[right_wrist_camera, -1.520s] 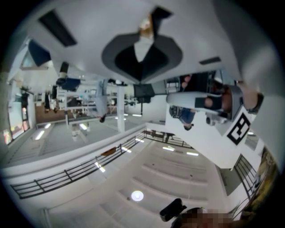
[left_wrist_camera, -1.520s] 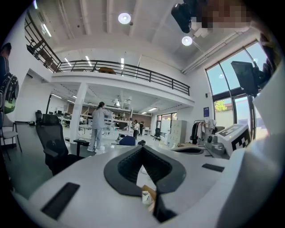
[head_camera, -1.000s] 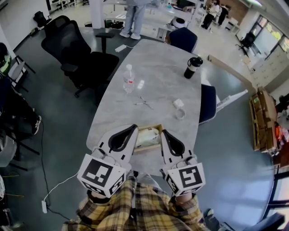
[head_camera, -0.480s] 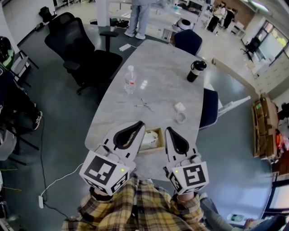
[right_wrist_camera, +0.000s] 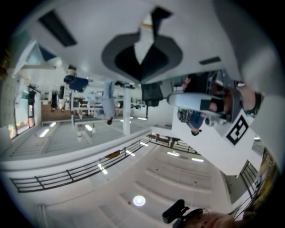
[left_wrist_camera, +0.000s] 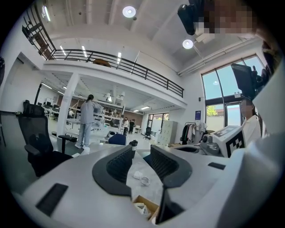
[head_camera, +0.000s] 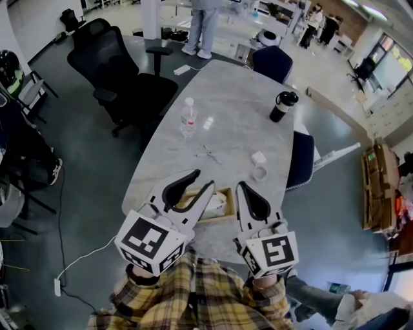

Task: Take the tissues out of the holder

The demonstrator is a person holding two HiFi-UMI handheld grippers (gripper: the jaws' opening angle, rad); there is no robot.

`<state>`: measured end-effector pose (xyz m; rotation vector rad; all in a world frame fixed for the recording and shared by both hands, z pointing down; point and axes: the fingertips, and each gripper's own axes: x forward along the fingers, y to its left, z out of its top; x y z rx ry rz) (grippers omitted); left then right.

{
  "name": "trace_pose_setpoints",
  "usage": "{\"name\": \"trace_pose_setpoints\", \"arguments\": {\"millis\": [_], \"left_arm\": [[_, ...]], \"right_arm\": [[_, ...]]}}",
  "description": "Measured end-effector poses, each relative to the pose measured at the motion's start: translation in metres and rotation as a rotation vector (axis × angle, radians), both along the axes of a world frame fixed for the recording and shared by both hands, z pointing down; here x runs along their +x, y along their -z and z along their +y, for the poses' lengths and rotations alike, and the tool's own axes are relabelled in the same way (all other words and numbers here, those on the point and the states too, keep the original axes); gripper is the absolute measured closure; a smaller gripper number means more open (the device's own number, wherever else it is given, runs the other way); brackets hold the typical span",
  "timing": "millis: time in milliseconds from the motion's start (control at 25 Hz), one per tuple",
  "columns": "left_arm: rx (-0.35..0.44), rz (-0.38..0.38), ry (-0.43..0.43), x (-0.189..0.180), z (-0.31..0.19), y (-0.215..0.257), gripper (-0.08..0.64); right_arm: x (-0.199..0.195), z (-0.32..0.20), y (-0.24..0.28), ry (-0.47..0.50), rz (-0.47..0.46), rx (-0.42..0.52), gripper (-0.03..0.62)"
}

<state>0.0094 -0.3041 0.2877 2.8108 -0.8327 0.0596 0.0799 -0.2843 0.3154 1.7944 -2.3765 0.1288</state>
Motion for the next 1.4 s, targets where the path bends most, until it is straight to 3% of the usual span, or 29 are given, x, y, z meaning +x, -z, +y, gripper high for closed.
{"name": "trace_pose_setpoints", "arguments": {"millis": [160, 280, 480, 600, 840, 1160, 1400], "left_arm": [[-0.04, -0.043, -0.05, 0.004, 0.002, -0.018, 0.426], [-0.069, -0.118, -0.069, 0.004, 0.0, -0.04, 0.426], [-0.097, -0.332, -0.125, 0.006, 0.0, -0.1, 0.425], [-0.126, -0.472, -0.202, 0.01, 0.01, -0.14, 0.425], [-0.205, -0.657, -0.384, 0.012, 0.031, -0.212, 0.425], [-0.284, -0.801, -0.484, 0.011, 0.037, -0.286, 0.425], [-0.289, -0.895, -0.536, 0.013, 0.038, -0.318, 0.425]], "right_arm": [[0.003, 0.0, -0.005, -0.002, -0.009, -0.013, 0.583], [0.006, 0.002, -0.013, -0.004, -0.016, -0.034, 0.583], [0.008, 0.004, -0.03, 0.001, -0.029, -0.071, 0.583], [0.011, 0.007, -0.04, 0.0, -0.041, -0.098, 0.583], [0.014, 0.01, -0.058, -0.011, -0.063, -0.15, 0.583], [0.021, 0.016, -0.091, -0.027, -0.094, -0.221, 0.583], [0.024, 0.023, -0.114, -0.042, -0.118, -0.267, 0.583]]}}
